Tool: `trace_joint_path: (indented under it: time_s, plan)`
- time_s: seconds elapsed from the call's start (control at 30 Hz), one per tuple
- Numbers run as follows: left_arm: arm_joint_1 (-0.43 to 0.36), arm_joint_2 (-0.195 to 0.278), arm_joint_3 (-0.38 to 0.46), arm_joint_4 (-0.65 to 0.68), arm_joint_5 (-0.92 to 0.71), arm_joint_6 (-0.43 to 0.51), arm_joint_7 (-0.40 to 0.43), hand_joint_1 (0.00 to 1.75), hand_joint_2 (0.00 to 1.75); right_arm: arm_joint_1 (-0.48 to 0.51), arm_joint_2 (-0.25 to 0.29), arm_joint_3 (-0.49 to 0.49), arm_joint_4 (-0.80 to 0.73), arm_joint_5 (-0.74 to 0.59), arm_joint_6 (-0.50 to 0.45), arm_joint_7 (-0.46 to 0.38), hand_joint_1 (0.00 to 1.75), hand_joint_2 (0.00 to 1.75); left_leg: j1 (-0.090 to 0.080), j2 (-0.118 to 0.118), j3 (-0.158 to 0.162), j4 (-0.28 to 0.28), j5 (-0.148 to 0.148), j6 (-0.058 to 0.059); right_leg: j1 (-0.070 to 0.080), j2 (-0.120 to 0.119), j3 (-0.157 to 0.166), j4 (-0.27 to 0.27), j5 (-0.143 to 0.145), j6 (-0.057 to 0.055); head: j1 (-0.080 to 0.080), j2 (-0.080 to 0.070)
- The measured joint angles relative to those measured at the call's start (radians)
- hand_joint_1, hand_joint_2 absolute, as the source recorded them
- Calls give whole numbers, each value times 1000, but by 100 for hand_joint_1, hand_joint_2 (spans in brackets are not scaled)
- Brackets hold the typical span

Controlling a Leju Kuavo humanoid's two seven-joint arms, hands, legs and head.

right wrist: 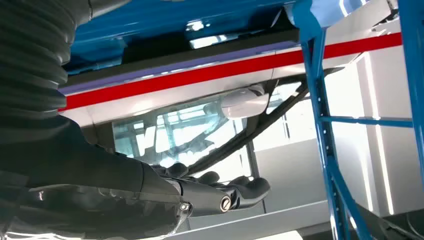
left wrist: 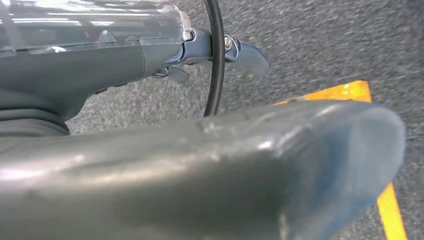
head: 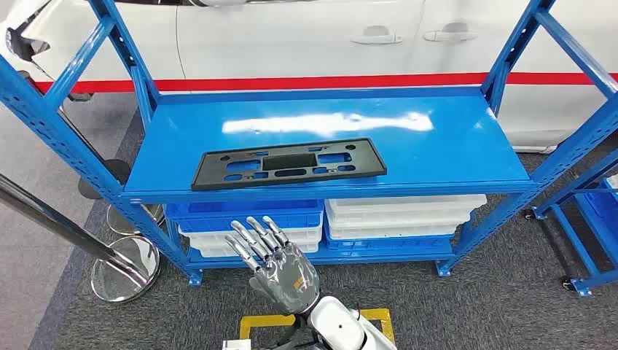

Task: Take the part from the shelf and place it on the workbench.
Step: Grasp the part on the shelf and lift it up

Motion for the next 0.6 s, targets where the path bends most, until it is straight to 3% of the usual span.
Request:
trace_joint_path:
  time_s: [0.1, 0.17, 0.27, 0.3, 0.33, 0.4, 0.47, 0.53, 0.6]
  plan:
    - [1, 2, 0, 0, 1, 0, 0, 0, 0, -1, 2, -1, 3, -4, -1, 0, 0, 175, 0, 0, 2, -3, 1, 14, -2, 0, 2, 0, -3, 10, 0, 0]
    - [0, 4, 0, 0, 2, 1, 3, 0, 0, -3, 4, -4, 4, -8, -2, 0, 0, 175, 1, 1, 6, -8, 3, 30, -4, -2, -19, 48, -33, 18, 0, 0]
    - [-1, 8, 0, 0, 3, 3, 7, 0, 0, -4, 5, -9, 10, -13, -2, 0, 0, 175, -3, 2, 8, -9, -1, 42, -3, -3, -124, 241, -113, 21, 0, 0]
    - [0, 10, 0, 0, 3, 3, 7, 0, 0, -2, 5, -11, 13, -16, -2, 2, 0, 175, -6, 1, 10, -9, -3, 44, -2, -3, -152, 284, -118, 20, 0, 0]
    - [0, 11, 0, 0, 3, 3, 7, 0, 0, -2, 5, -14, 16, -19, -2, 4, 0, 175, -9, 1, 13, -9, -5, 46, 0, -3, -162, 288, -101, 15, 0, 0]
    - [0, 13, 0, 0, 3, 4, 6, 0, 0, -3, 5, -20, 21, -26, -2, 12, 0, 175, -17, -1, 23, -9, -11, 48, 8, -3, -123, 184, -22, -3, 0, 0]
    - [-1, 12, 0, 2, 3, 4, 6, 0, 0, -6, 5, -27, 26, -38, -3, 24, 0, 175, -22, -2, 31, -9, -18, 45, 18, -6, -67, 57, 32, -28, 0, 0]
    - [-1, 13, 0, 4, 3, 5, 5, 0, 0, -8, 6, -34, 33, -57, -3, 36, 0, 175, -21, -1, 32, -11, -23, 36, 26, -7, -49, 13, 36, -41, 1, 0]
    - [-2, 16, 0, 4, 3, 5, 5, 0, 0, -10, 8, -44, 42, -82, -3, 46, 0, 175, -19, 1, 36, -15, -26, 27, 23, -5, -41, -3, 38, -42, 1, 0]
